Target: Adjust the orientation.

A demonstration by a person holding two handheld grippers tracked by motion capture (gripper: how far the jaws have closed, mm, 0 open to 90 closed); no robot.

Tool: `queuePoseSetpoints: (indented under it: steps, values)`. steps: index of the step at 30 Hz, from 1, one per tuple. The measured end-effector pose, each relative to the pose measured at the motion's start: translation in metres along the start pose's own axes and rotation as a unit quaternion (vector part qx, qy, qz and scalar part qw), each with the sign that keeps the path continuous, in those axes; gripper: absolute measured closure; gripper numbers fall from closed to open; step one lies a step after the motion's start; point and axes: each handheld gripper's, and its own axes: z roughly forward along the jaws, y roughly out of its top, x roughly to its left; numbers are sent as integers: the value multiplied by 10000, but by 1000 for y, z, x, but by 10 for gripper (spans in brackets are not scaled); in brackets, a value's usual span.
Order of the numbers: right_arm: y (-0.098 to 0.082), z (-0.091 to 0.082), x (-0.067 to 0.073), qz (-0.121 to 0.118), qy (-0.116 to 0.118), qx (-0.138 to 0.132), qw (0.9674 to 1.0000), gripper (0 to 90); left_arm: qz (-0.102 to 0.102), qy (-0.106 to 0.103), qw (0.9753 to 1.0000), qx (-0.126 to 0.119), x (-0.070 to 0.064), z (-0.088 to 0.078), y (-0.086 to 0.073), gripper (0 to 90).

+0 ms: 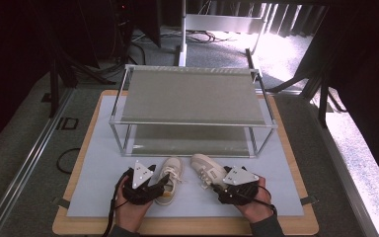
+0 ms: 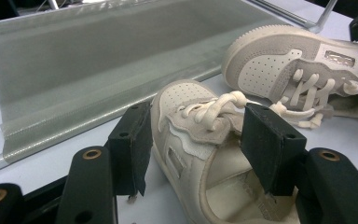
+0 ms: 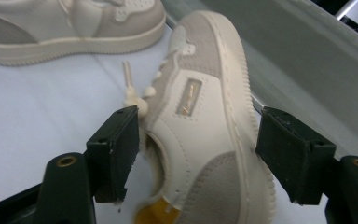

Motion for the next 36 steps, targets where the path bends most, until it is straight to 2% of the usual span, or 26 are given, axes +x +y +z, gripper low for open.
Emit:
queuePoseSetpoints:
  steps: [7, 10, 15, 16, 20, 24, 28, 34, 36]
  values:
    - [-2, -1, -10, 115, 66, -38, 9999, 346, -24, 14, 10000, -15, 1, 0, 0, 430]
    - [-3, -3, -14, 226, 109, -120, 9996, 399, -8, 18, 10000, 4, 1, 0, 0, 430]
    - [-4, -3, -20, 408, 188, -192, 9988, 413, 2, 2, 10000, 25, 0, 1, 0, 430]
    - [-5, -3, -23, 481, 194, -260, 9983, 445, -6, -3, 10000, 22, 0, 1, -1, 430]
    - [-8, -3, -31, 690, 278, -350, 9966, 453, -11, -2, 10000, 15, -1, 2, -1, 430]
    - [-9, -4, -35, 808, 189, -425, 9956, 545, -23, 0, 10000, 14, 0, 2, -1, 430]
    - [-9, -4, -38, 782, 118, -401, 9961, 596, 0, -3, 10000, 37, 0, 3, -1, 430]
    - [-10, -2, -48, 915, 22, -339, 9952, 637, -1, -15, 10000, 52, -1, 5, -2, 430]
    - [-11, 0, -55, 1029, 87, -335, 9941, 646, -3, -18, 10000, 62, -1, 5, -2, 430]
